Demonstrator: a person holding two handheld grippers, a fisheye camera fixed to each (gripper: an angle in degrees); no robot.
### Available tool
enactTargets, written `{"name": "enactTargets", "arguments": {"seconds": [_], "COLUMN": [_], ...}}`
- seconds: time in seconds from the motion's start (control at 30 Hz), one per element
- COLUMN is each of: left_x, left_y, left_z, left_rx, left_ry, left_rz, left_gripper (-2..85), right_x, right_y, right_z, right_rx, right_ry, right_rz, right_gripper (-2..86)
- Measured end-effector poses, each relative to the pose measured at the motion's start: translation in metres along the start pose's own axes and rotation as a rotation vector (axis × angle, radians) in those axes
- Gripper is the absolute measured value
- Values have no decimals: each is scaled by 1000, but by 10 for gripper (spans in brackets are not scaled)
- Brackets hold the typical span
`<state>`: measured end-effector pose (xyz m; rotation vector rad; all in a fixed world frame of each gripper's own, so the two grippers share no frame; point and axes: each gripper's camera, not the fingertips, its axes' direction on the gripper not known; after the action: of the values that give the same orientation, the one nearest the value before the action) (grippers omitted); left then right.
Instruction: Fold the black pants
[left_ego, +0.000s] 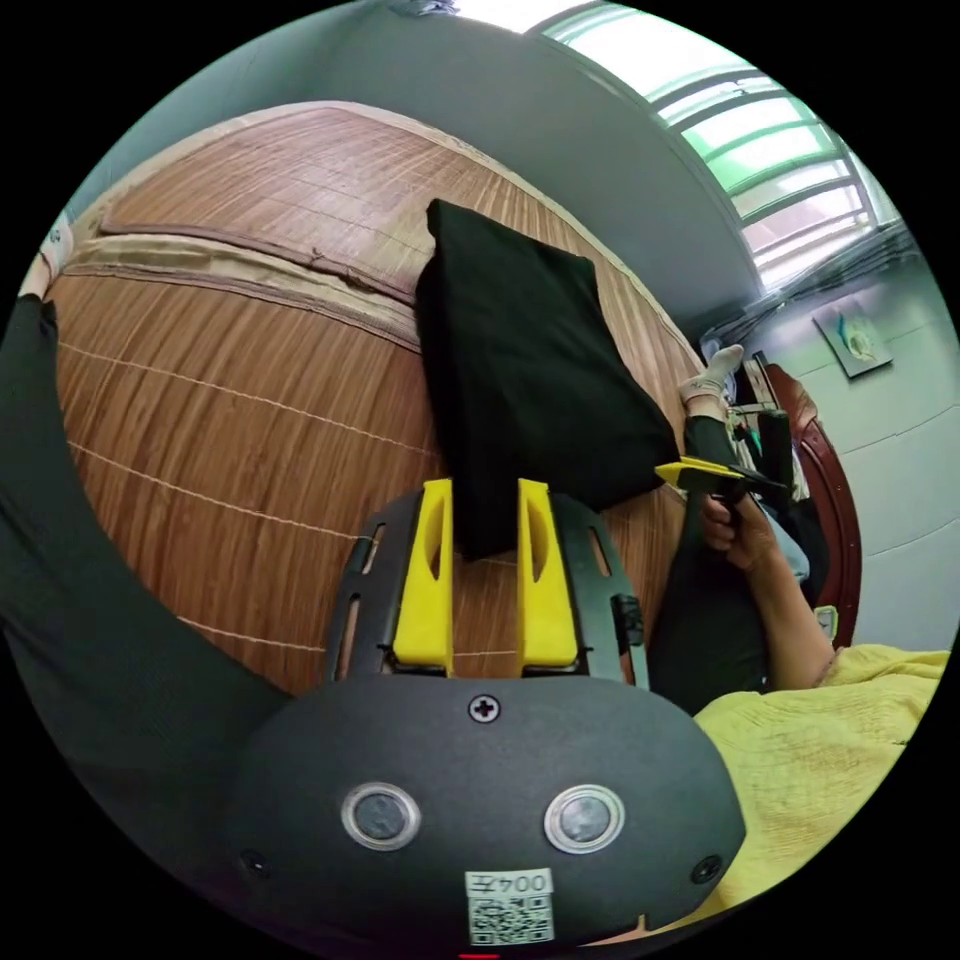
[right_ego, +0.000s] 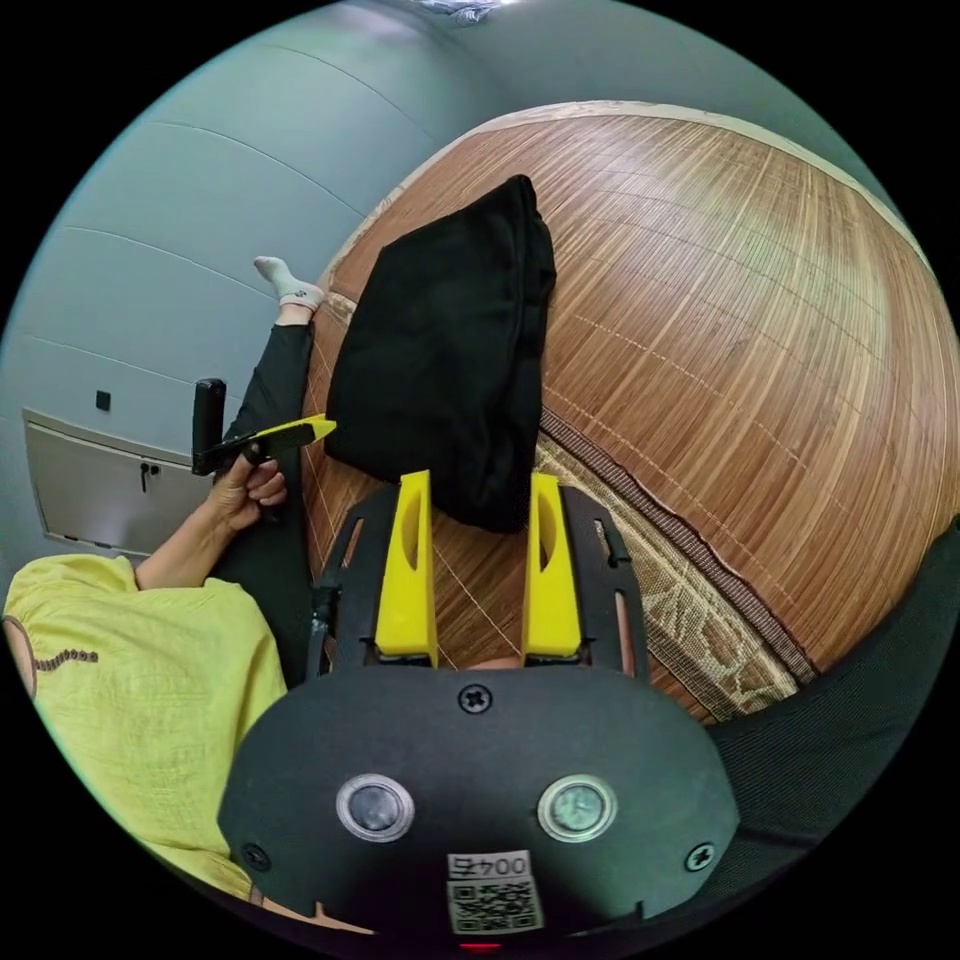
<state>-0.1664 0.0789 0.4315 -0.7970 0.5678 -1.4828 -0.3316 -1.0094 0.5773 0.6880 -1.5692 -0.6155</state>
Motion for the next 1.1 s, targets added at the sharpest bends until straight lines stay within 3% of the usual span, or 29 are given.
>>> {"name": "enactTargets", "arguments": {"seconds": [0.17, 0.3, 0.37, 0.47, 0.53, 0.7, 0.83, 1.0, 1.1], "left_x": [13, 28, 39, 40, 40, 55, 95, 140, 145], "left_y": [-17, -25, -21, -5, 3, 15, 6, -24, -42], "left_z": [9, 1, 3, 12, 5, -36, -49, -1, 43], "left_rx": [-52, -139, -283, -436, -444, -301, 15, 211, 227], "left_ry": [-43, -72, -82, -44, -38, -86, -111, -233, -349], "left_rz": [89, 154, 205, 173, 156, 176, 272, 372, 371], "left_gripper": [48, 38, 37, 40, 44, 73, 96, 114, 117], "right_x": [-21, -43, -59, -72, -75, -87, -112, -148, -160], "right_y": [2, 12, 30, 56, 67, 85, 70, 36, 23], "right_z": [3, 3, 8, 20, 14, -34, -34, 6, 42], "right_rx": [13, -31, -101, -200, -199, 14, 144, 231, 267], "right_ry": [48, 77, 82, 93, 104, 113, 135, 200, 374], "right_rz": [-34, -26, 22, 92, 123, 88, -32, -168, -205], "right_gripper": [59, 50, 51, 64, 66, 88, 115, 135, 156]}}
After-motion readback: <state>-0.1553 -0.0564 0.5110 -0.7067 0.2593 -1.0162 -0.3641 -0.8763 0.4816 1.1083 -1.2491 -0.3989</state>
